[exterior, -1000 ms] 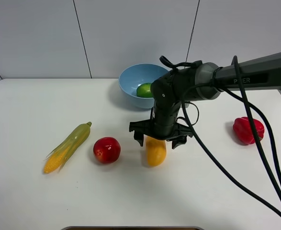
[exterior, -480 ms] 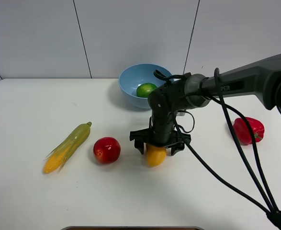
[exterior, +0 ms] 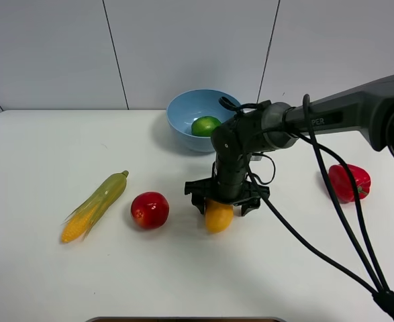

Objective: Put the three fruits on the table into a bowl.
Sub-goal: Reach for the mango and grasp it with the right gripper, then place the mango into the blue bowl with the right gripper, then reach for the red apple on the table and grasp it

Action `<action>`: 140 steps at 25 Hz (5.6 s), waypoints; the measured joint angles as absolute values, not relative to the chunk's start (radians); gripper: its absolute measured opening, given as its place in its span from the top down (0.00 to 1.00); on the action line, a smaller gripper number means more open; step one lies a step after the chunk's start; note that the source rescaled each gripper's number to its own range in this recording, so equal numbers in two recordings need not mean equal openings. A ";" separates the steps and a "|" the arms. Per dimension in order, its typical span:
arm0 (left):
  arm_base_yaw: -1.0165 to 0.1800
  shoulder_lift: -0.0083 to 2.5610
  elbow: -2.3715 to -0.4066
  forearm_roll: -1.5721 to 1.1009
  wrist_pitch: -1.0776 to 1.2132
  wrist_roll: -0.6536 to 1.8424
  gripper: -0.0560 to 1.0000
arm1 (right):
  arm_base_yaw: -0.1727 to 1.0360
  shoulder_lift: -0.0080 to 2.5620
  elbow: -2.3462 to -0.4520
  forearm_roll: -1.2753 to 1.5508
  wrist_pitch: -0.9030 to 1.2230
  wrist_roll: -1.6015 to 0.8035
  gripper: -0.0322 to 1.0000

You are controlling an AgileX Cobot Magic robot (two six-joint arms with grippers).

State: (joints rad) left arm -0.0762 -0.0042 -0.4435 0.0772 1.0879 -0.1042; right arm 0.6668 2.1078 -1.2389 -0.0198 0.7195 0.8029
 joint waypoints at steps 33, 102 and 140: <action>-0.076 -0.004 -0.444 0.077 1.088 -0.104 0.13 | 0.666 1.827 -1.239 -0.122 0.650 0.771 0.97; -0.076 -0.004 -0.444 0.077 1.088 -0.104 0.13 | 0.496 2.280 -1.720 -0.150 0.281 0.271 0.55; -0.076 -0.004 -0.444 0.077 1.088 -0.104 0.13 | 0.459 1.282 -1.721 -0.308 0.849 0.098 0.00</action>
State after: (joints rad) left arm -0.0762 -0.0042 -0.4435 0.0772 1.0879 -0.1042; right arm 0.4588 1.2820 -1.7209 -0.3083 0.8495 0.0977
